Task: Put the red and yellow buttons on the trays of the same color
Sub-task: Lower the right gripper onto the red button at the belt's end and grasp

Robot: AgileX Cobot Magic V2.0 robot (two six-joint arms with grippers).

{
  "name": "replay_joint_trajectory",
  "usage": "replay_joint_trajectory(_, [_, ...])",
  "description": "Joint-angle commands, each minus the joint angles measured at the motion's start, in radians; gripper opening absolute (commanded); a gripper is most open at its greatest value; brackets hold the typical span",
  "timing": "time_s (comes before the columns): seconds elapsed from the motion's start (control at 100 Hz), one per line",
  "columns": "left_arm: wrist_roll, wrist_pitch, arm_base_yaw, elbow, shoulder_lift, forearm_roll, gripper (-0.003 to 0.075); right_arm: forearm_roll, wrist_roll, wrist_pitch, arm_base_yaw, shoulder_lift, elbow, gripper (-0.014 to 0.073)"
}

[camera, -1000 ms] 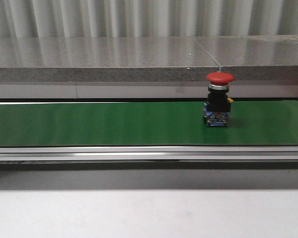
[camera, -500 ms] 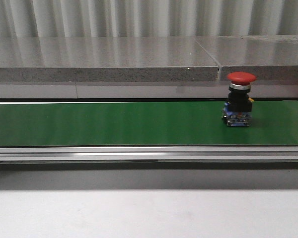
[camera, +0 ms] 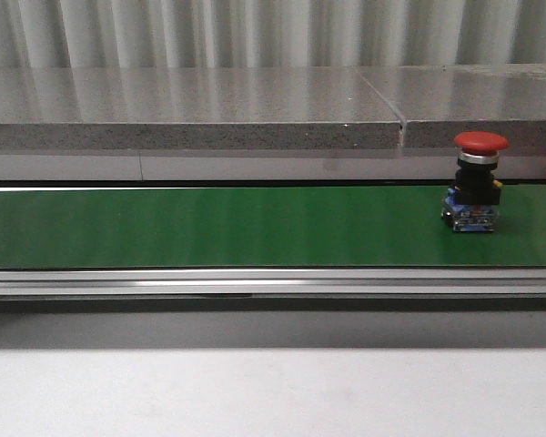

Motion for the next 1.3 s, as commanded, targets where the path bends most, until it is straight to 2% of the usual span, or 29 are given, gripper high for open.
replay_joint_trajectory(0.0, [-0.006, -0.071, -0.007, -0.027, 0.005, -0.012, -0.002, 0.003, -0.017, -0.042, 0.011, -0.014, -0.031, 0.0491])
replay_joint_trajectory(0.3, [-0.006, -0.071, -0.007, -0.027, 0.005, -0.012, -0.002, 0.071, -0.078, -0.124, 0.013, 0.065, -0.031, 0.0497])
replay_joint_trajectory(0.52, [-0.006, -0.071, -0.007, -0.027, 0.005, -0.012, -0.002, 0.107, -0.121, -0.158, 0.013, 0.141, -0.065, 0.0577])
replay_joint_trajectory(0.97, [-0.006, -0.071, -0.007, -0.027, 0.005, -0.012, -0.002, 0.109, -0.139, -0.254, 0.013, 0.305, -0.173, 0.057])
replay_joint_trajectory(1.07, [-0.006, -0.071, -0.007, -0.027, 0.005, -0.012, -0.002, 0.109, -0.139, -0.25, 0.013, 0.335, -0.18, 0.0487])
replay_joint_trajectory(1.19, [-0.006, -0.071, -0.007, -0.027, 0.005, -0.012, -0.002, 0.108, -0.139, -0.24, 0.011, 0.347, -0.181, 0.0258])
replay_joint_trajectory(1.29, [-0.006, -0.071, -0.007, -0.027, 0.005, -0.012, -0.002, 0.102, -0.139, -0.212, 0.002, 0.346, -0.201, 0.0124])
